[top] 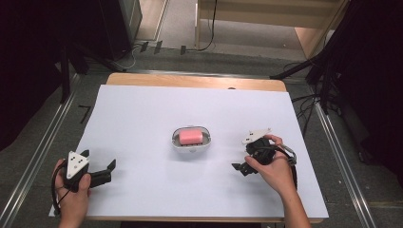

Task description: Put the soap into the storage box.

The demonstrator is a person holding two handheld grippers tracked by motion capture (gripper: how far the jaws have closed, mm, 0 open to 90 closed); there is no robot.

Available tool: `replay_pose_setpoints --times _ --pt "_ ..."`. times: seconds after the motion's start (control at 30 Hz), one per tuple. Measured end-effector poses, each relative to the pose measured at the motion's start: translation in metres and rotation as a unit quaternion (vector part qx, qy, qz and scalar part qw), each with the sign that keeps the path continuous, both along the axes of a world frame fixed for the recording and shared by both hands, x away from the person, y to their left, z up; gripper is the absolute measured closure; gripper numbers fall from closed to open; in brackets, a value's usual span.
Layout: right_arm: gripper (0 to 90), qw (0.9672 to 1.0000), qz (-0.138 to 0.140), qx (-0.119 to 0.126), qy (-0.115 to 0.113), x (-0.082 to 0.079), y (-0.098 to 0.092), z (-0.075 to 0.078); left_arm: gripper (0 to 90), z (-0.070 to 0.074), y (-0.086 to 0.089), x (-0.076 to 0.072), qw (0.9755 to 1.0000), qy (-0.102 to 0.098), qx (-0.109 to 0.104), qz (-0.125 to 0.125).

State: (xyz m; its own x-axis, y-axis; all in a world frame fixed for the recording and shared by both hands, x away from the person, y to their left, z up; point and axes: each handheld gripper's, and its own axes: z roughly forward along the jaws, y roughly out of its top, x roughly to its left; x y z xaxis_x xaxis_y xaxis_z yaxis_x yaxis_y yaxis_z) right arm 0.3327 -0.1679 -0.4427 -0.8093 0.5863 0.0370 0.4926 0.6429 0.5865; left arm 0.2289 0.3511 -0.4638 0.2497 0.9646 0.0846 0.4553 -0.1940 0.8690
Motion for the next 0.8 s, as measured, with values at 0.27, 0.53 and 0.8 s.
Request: replay_pose_setpoints --times 0.27,0.53,0.8 --pt "0.0 0.9997 -0.02 0.012 -0.005 -0.008 -0.017 -0.014 3.7 0.0 0.0 0.0 1.0 0.0 0.0 0.0" --pt "0.0 0.9986 -0.039 0.034 -0.012 -0.018 -0.035 -0.022 3.6 0.0 0.0 0.0 1.0 0.0 0.0 0.0" --pt "0.0 0.9965 -0.061 0.052 -0.024 -0.028 -0.052 -0.031 3.6 0.0 0.0 0.0 1.0 0.0 0.002 0.001"
